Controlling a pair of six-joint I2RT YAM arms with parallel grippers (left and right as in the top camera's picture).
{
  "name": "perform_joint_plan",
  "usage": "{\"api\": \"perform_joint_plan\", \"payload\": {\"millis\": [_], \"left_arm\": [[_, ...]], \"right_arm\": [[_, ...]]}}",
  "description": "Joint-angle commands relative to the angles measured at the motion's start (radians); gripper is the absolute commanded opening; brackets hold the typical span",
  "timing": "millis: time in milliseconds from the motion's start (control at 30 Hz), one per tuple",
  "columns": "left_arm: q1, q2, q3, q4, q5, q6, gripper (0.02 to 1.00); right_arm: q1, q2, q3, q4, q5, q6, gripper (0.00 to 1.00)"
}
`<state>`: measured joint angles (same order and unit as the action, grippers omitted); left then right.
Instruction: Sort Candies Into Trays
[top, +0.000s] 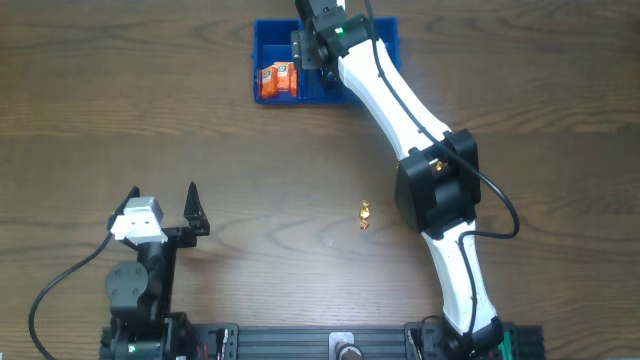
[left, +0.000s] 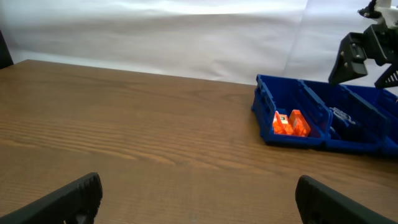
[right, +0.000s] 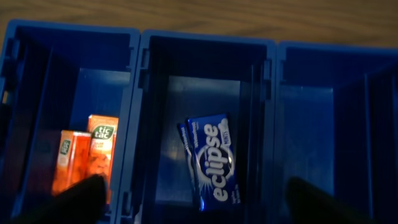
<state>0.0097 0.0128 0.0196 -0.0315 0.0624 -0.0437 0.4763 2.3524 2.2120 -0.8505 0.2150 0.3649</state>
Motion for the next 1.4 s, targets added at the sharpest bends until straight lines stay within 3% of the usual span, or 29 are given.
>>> {"api": "perform_joint_plan", "payload": {"millis": [33, 167, 333, 433, 600, 733, 1100, 1233, 1400], "left_arm": [[0.003, -0.006, -0.014, -0.042, 0.013, 0.014, 0.998], [0.003, -0.006, -0.014, -0.042, 0.013, 0.014, 0.998], [0.003, -0.006, -0.014, -0.042, 0.013, 0.014, 0.998], [0.003, -0.006, -0.014, -0.042, 0.013, 0.014, 0.998], [0.003, -0.006, -0.014, -0.042, 0.013, 0.014, 0.998], [0.003, -0.006, -0.014, -0.042, 0.013, 0.014, 0.998], [0.003, -0.006, -0.014, -0.042, 0.013, 0.014, 0.998], [0.003, -0.006, -0.014, -0.042, 0.013, 0.014, 0.998], [0.003, -0.006, -0.014, -0.042, 0.013, 0.014, 0.998]], "right_arm": [[-0.005, -0.097, 0.014, -0.053, -0.007, 0.000, 1.000], [0.014, -0.270, -0.007, -0.182, -0.006, 0.000, 0.998], [0.060, -0.518, -0.291, -0.219, 0.011, 0.005, 1.000], [0.090, -0.695, -0.634, -0.169, 0.011, 0.101, 1.000], [0.136, -0.784, -1.003, -0.124, -0.017, 0.271, 1.000], [0.142, -0.767, -1.247, 0.034, -0.096, 0.294, 1.000], [0.171, -0.670, -1.300, 0.153, -0.131, 0.312, 0.974], [0.171, -0.632, -1.300, 0.181, -0.131, 0.312, 0.895], [0.171, -0.631, -1.301, 0.181, -0.131, 0.314, 0.643]]}}
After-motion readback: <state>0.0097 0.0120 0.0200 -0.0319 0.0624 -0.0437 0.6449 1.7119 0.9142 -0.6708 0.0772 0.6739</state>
